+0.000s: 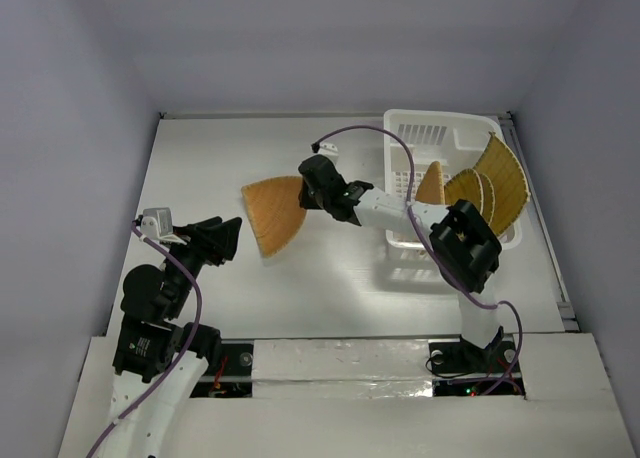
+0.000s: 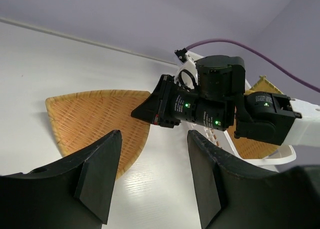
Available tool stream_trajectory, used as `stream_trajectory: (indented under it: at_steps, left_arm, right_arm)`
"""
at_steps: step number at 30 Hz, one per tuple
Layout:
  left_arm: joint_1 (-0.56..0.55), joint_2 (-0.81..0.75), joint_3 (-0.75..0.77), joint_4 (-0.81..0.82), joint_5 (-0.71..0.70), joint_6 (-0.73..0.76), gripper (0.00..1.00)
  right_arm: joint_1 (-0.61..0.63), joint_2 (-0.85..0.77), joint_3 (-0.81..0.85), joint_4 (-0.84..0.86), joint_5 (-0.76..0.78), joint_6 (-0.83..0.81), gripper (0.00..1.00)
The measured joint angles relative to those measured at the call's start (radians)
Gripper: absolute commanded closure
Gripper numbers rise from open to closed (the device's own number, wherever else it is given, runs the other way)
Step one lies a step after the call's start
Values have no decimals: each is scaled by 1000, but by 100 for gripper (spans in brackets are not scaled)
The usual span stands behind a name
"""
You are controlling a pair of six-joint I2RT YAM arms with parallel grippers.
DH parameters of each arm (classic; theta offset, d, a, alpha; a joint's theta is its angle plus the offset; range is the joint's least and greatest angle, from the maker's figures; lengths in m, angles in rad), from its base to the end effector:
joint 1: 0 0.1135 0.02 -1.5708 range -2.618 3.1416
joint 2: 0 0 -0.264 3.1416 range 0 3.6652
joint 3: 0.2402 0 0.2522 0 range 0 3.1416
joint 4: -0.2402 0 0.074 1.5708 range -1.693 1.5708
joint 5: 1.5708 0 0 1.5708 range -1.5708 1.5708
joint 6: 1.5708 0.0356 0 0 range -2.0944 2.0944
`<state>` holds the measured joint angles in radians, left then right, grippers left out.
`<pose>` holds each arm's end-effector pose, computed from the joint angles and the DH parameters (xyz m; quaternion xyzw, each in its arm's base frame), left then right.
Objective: Unload the plates from the dish rack
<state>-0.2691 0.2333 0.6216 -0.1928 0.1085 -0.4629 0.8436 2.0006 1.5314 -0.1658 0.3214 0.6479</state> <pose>0.0708 -0.0235 0.3441 -0.0196 0.6349 -0.3083 0.7082 0.3158 0.3379 0.2323 -0.0142 0.8839 0.1972 0.4239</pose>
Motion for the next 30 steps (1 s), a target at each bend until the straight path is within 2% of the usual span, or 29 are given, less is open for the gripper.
stream_trajectory:
  at_steps: [1, 5, 7, 13, 16, 24, 27, 28, 29, 30]
  left_arm:
    - [0, 0, 0, 0, 0, 0, 48]
    - [0, 0, 0, 0, 0, 0, 48]
    - [0, 0, 0, 0, 0, 0, 48]
    - [0, 0, 0, 0, 0, 0, 49]
    - [0, 0, 0, 0, 0, 0, 49]
    - [0, 4, 0, 0, 0, -2, 49]
    - [0, 7, 0, 0, 1, -3, 49]
    - [0, 7, 0, 0, 1, -3, 49]
    - [0, 7, 0, 0, 1, -3, 49]
    - [0, 7, 0, 0, 1, -3, 49]
  right_arm:
    - [-2, 0, -12, 15, 1, 14, 82]
    - [-6, 0, -59, 48, 11, 40, 73]
    - [-6, 0, -97, 64, 17, 58, 61]
    - [-6, -1, -180, 73, 23, 70, 53]
    - [-6, -2, -198, 80, 23, 72, 39]
    - [-6, -92, -206, 56, 22, 35, 16]
    - [-6, -201, -206, 40, 21, 9, 15]
    - [-6, -240, -206, 38, 21, -1, 18]
    - [-6, -280, -206, 37, 22, -13, 23]
    - [-6, -325, -206, 35, 23, -28, 33]
